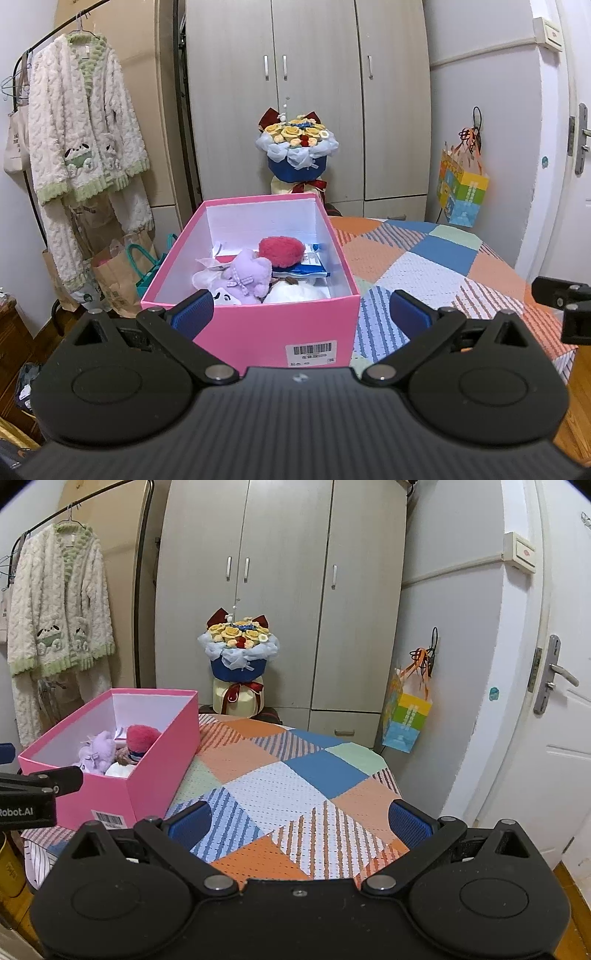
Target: Organize soft objects
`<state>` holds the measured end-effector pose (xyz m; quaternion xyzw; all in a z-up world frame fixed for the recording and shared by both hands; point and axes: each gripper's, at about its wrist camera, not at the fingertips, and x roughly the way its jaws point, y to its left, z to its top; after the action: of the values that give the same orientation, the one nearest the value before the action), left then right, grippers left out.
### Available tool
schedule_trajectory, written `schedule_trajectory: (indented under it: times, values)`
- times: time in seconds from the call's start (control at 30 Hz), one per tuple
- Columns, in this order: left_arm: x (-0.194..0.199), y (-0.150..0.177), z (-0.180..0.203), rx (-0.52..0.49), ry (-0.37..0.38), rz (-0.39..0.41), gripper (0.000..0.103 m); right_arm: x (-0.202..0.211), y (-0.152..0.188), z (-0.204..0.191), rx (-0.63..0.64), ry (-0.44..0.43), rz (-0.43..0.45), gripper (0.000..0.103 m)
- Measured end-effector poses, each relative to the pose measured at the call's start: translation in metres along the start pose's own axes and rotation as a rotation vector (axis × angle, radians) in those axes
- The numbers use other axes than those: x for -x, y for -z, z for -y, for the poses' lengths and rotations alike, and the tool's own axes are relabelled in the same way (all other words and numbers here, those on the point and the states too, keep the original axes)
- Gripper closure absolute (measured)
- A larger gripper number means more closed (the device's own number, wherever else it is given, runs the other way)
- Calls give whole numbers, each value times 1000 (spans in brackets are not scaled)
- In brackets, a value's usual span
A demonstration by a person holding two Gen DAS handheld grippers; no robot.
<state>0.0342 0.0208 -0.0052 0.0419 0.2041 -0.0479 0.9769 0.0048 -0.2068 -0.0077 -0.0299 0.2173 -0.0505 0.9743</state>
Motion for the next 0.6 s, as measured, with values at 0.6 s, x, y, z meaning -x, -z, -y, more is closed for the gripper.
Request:
schedule_trajectory:
  times: [0.6]
  values:
    - [0,3,-10,23,5,10,0,5,1,-4,-15,2,7,0]
